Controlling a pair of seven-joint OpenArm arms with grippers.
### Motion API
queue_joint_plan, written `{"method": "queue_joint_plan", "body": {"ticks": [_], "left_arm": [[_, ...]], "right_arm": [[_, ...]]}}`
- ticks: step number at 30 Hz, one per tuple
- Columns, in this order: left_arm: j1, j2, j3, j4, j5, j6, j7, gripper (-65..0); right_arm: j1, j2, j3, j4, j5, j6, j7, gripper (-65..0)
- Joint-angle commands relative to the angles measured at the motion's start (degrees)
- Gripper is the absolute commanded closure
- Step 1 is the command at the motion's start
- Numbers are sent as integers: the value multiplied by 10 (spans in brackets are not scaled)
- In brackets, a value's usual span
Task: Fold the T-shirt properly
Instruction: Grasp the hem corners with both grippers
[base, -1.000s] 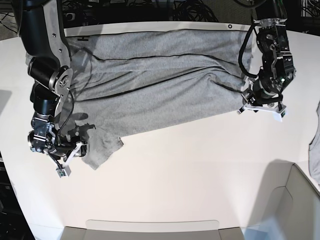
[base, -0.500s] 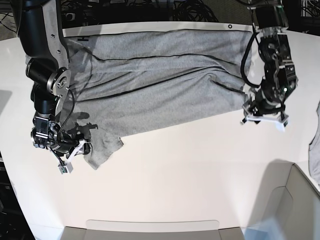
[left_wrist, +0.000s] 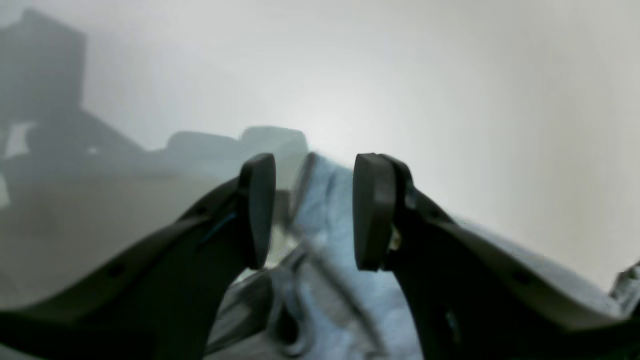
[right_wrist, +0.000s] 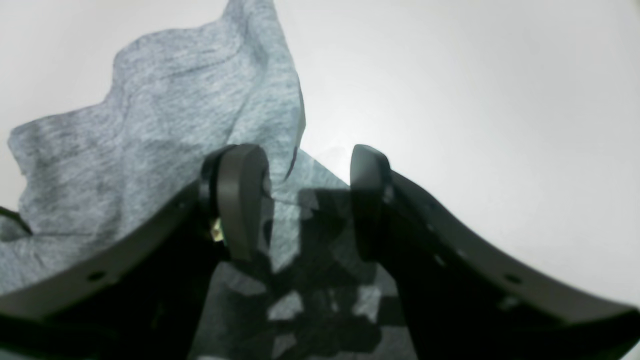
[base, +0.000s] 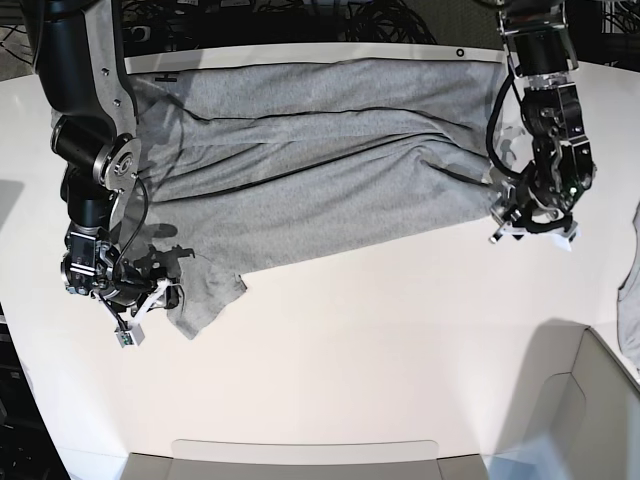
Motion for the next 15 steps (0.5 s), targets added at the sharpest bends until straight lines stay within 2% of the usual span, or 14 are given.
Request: {"method": "queue_joint_plan", "body": {"ticks": [1, 5, 7, 10, 15], "left_arm": [[-7, -7, -2, 9, -3, 0, -1, -267], [3, -6, -1, 8, -5, -2, -2, -267], [7, -6, -1, 8, -6, -19, -3, -268], [6, -4, -1, 8, -4, -63, -3, -267], [6, -2, 3, 7, -4, -73, -3, -267]], "right_arm": [[16, 6, -1, 5, -1, 2, -7, -289], [15, 6, -1, 5, -1, 2, -7, -289], [15, 6, -1, 5, -1, 2, -7, -289], [15, 3, -1, 5, -1, 2, -7, -289], [15, 2, -1, 5, -1, 2, -7, -289]]}}
